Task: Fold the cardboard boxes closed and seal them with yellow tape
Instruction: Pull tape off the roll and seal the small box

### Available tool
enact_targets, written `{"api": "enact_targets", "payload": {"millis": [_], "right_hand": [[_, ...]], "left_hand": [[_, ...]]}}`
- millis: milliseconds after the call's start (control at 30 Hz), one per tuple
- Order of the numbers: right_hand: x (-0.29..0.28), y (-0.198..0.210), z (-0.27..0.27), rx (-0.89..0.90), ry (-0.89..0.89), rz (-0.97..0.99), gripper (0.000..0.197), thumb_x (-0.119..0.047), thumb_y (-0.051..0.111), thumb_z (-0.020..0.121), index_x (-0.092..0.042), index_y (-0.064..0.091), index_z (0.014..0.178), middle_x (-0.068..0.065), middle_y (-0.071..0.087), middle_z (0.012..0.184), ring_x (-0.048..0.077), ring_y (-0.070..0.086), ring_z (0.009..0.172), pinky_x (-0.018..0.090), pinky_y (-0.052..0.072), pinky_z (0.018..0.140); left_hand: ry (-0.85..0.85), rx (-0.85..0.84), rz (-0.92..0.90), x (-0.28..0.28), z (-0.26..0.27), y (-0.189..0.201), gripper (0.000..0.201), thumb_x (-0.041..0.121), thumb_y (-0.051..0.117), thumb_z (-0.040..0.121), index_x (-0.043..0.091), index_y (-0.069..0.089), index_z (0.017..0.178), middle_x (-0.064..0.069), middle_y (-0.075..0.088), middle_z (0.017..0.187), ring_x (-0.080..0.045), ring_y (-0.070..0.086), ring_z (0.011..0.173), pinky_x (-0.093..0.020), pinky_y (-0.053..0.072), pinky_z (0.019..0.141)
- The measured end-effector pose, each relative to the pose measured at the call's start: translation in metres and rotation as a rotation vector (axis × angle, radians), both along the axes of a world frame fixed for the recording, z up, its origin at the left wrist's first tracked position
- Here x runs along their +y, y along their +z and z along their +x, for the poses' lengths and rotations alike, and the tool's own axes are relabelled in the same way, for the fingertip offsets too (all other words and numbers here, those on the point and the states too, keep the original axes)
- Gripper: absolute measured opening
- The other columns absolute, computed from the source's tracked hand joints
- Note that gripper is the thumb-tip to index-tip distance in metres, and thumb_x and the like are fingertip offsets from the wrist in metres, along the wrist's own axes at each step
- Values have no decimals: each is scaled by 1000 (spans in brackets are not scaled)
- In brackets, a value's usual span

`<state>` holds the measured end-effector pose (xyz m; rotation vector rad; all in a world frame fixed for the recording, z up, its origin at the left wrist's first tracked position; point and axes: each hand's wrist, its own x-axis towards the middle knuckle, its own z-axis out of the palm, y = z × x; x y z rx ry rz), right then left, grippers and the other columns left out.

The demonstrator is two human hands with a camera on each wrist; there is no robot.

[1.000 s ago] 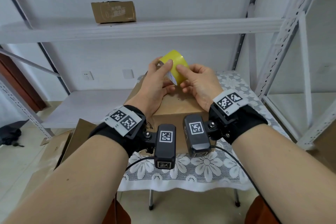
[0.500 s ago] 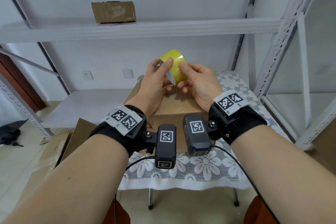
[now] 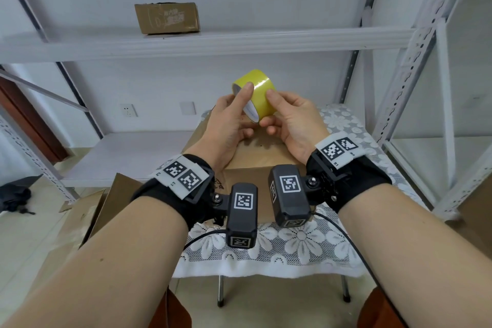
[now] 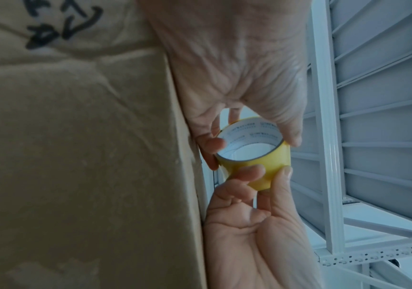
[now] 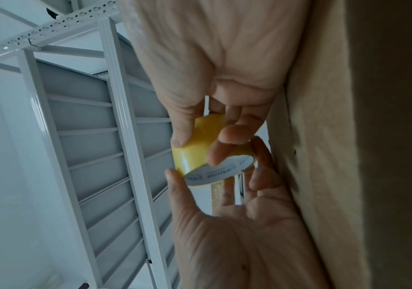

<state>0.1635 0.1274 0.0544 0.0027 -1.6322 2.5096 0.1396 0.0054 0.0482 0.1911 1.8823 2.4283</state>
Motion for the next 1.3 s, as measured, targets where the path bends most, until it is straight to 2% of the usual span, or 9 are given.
{"api": "enact_targets", "payload": {"millis": [200,333,500,633,733,867,1033,1167,1300], "right_hand": [[0,0,0,-6,-27,78,14,-18,71,84,-10,59,82,11,61,79,12,52,44,20,40,38],[-2,-1,1,21,16,57,14,-8,68,85,-5,62,97,12,63,84,12,57,49,19,47,44],[-3,-2,0,1,11,157,14,-8,75,78,-8,63,86,6,65,71,11,56,46,18,44,41],[-4,-4,0,33,50,197,15,-1,73,77,-9,64,84,4,66,67,11,57,48,18,46,44],[-3,-4,0,43,62,189,14,2,72,78,-9,64,81,6,66,69,11,58,49,17,47,45],[-2,-3,0,35,53,185,10,0,70,80,-6,63,84,7,64,71,10,56,48,17,46,44],[-2,-2,1,39,74,93,13,7,67,80,-4,62,86,12,65,72,14,62,51,18,50,47],[-3,0,2,45,35,99,7,0,69,81,-5,64,81,9,67,67,13,61,47,18,48,43],[-6,1,4,57,42,43,3,-7,64,88,-6,65,86,10,68,66,14,64,48,19,51,45]], "left_hand": [[8,23,-77,1,-2,-1,71,61,67,77,12,52,127,-9,65,118,-21,65,78,-24,46,54],[15,-18,-42,0,-2,2,60,56,58,89,8,56,123,-6,69,95,-15,61,63,-22,42,51],[-21,-22,-21,1,-1,4,46,55,49,95,11,63,99,-2,70,72,-15,59,54,-25,42,53],[-44,-79,78,-1,3,8,51,54,46,96,7,61,106,-12,69,81,-17,62,52,-26,50,52],[-54,-113,120,-2,4,10,47,51,52,94,8,60,109,-16,68,92,-20,67,65,-28,55,59],[-85,-37,126,0,7,8,53,30,61,93,15,42,140,-15,65,110,-21,67,81,-32,55,71],[-36,-73,148,-2,7,10,52,38,59,94,7,48,133,-13,66,97,-23,66,79,-31,55,63],[-53,-80,140,0,5,9,54,46,57,93,5,52,128,-15,67,100,-26,67,84,-34,58,71],[-75,-82,159,-2,4,9,44,50,53,94,9,59,112,-13,67,89,-25,65,76,-42,55,81]]}}
